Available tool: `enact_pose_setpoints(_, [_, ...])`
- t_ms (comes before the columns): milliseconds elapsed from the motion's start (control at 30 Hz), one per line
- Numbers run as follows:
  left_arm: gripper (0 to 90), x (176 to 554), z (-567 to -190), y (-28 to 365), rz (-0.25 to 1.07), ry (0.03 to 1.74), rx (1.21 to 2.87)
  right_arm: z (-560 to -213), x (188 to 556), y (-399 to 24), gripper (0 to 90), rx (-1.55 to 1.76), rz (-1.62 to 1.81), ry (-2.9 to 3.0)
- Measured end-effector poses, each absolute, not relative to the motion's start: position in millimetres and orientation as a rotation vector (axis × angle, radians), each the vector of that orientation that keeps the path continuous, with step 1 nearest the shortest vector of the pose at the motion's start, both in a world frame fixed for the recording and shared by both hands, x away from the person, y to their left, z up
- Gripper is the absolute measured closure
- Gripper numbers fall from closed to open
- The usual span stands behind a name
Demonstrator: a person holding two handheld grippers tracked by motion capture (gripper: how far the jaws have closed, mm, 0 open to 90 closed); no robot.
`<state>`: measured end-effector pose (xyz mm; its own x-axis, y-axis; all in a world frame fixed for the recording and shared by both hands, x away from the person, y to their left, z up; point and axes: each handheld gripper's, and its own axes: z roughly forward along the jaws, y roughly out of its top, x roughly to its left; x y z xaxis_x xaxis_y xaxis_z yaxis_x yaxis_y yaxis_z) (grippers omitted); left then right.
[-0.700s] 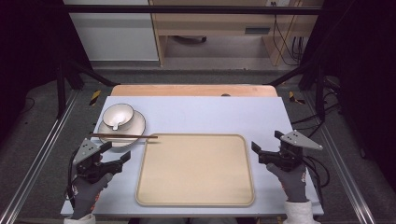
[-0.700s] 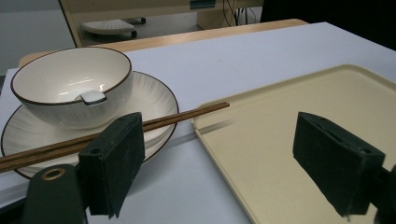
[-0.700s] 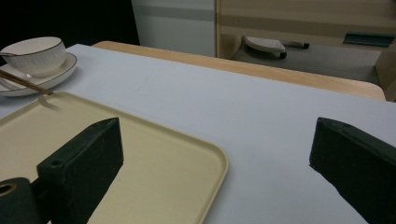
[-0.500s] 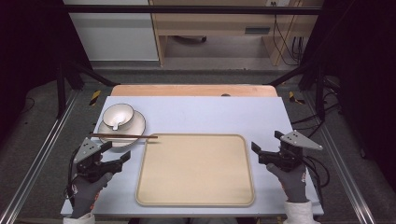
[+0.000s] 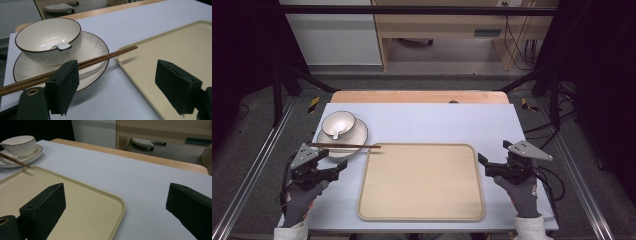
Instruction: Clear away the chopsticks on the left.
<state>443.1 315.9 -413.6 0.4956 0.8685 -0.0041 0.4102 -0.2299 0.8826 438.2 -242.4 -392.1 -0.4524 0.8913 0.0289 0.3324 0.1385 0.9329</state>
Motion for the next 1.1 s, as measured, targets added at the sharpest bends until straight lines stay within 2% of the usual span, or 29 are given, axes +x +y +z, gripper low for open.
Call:
enact_pose_setpoints(500, [22.3,470.1,-420.6,336.0,0.685,1.119,1.930,-393.9,439.6,-236.7,3.0,1.173,1.286,1.901])
enact_pose_setpoints(933, [33.0,511.4,-442.6,336.2,0.747,1.154,2.010,-392.9,439.4,-236.5,3.0,1.175,1.271,1.903])
enact_pose_setpoints(1100, [36.1,516.4,-447.8,337.6,0.738,1.150,2.018,-393.5,440.0,-236.0,3.0,1.175,1.265,1.904])
